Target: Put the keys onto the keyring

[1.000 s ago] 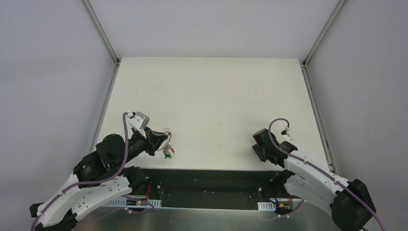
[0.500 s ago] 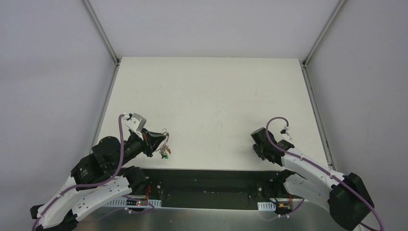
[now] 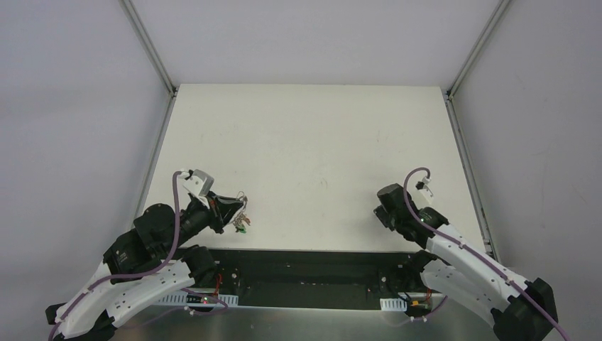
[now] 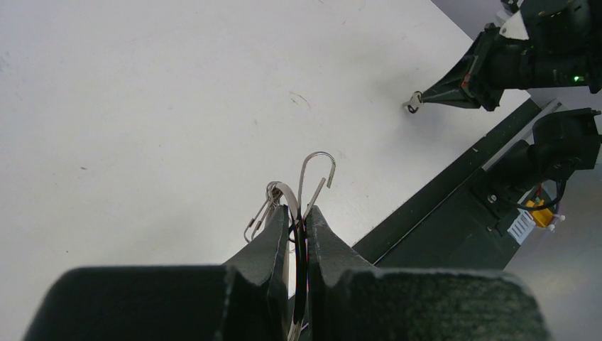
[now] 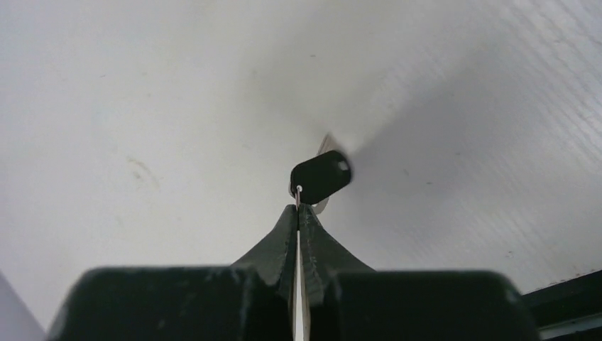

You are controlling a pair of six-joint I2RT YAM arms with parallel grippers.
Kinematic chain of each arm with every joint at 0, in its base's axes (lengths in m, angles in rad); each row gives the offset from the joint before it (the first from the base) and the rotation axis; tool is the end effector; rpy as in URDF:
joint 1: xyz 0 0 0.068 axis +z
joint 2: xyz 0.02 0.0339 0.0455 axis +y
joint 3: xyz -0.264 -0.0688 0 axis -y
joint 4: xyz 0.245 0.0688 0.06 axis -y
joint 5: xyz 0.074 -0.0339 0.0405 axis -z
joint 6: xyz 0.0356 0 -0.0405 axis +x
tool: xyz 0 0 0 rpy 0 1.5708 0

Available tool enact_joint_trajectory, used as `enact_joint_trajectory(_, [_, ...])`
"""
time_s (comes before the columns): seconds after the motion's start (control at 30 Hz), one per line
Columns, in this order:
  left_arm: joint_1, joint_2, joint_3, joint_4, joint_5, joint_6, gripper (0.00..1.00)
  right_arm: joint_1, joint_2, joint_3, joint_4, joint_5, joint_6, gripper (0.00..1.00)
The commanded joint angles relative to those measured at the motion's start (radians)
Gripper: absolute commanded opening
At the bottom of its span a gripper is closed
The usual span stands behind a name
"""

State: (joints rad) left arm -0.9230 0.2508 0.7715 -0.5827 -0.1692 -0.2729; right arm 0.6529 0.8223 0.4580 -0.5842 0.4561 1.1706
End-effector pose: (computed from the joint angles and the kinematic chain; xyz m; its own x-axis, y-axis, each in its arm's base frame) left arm 0.0385 -0.0409 0.3462 -0.2205 -0.1489 -0.9640 0.6492 0.7152 -0.2590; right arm 0.1306 0.0801 0.1896 -0.5659 0.6081 -0.5567 0.4614 0.7932 0.3974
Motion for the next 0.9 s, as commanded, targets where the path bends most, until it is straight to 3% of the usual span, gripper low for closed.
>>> enact_joint_trajectory(0.0, [-0.001,-0.010,0.000,0.027,0.011,0.016,0.00,0.019,-0.073,0.094,-0.008,-0.051,-0.163,0.00])
enact_joint_trajectory(0.3, [-0.001,-0.013,0.004,0.030,0.052,0.032,0.00,0.082,-0.082,0.231,0.108,-0.339,-0.412,0.00])
enact_joint_trajectory(0.47, [-0.002,-0.012,0.002,0.045,0.086,0.043,0.00,0.139,-0.025,0.304,0.210,-0.612,-0.511,0.00])
enact_joint_trajectory(0.67, [-0.002,-0.007,0.005,0.069,0.135,0.067,0.00,0.235,0.043,0.372,0.310,-0.853,-0.574,0.00])
enact_joint_trajectory(0.87, [-0.001,-0.035,-0.014,0.114,0.198,0.078,0.00,0.362,0.144,0.417,0.433,-0.991,-0.592,0.00])
